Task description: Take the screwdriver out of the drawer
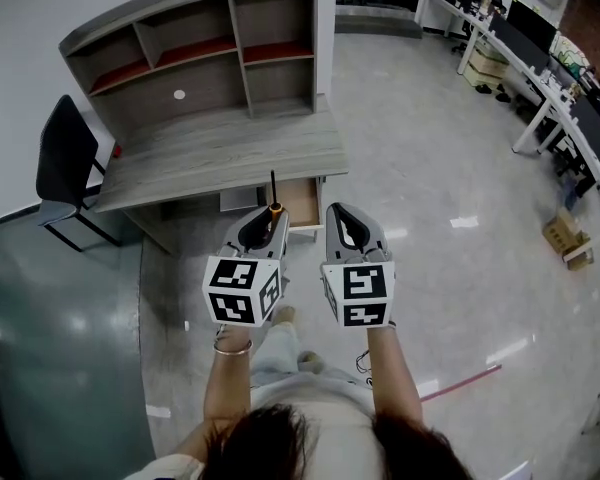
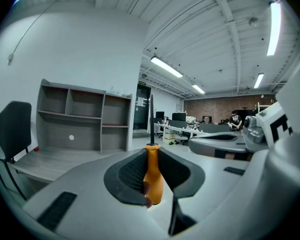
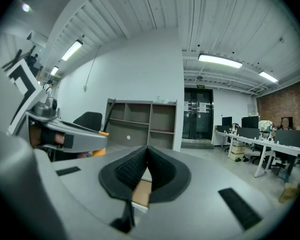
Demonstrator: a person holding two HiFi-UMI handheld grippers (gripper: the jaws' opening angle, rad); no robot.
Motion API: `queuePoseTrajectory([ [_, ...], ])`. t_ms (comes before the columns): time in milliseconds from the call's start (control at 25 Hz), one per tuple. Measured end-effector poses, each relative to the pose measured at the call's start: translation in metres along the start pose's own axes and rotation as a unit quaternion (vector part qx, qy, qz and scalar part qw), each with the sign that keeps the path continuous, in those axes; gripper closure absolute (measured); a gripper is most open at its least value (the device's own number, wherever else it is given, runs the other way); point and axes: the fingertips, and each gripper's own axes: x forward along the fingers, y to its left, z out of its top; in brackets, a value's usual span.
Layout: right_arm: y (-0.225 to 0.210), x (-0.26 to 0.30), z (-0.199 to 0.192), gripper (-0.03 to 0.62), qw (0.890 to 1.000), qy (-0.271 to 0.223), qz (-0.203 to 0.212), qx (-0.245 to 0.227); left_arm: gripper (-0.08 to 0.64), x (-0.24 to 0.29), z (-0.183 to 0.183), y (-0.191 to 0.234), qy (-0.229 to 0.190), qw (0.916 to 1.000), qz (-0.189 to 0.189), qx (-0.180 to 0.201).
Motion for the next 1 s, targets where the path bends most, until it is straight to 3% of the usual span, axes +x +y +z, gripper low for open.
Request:
queuePoseTrajectory([
  [400,0.007,-0.007,0.016,0.566,0.999,-0.029,-0.011,-0.012,0.482,-0.016,0.011,0.005,-0.024,0.9993,0.005,0.026],
  [640,0.008,0.013,0.023,0.566,0.999,-0.029,-0.023,-0.02,0.482,-0.008,0.024,0.016,-0.037,0.9982,-0.009,0.046],
  [1000,0.017,0.045,0.03,0.566,0.999,-0.028,-0.023,-0.032,0.482,0.008,0.033,0.052,-0.041,0.9981,-0.008,0.046],
])
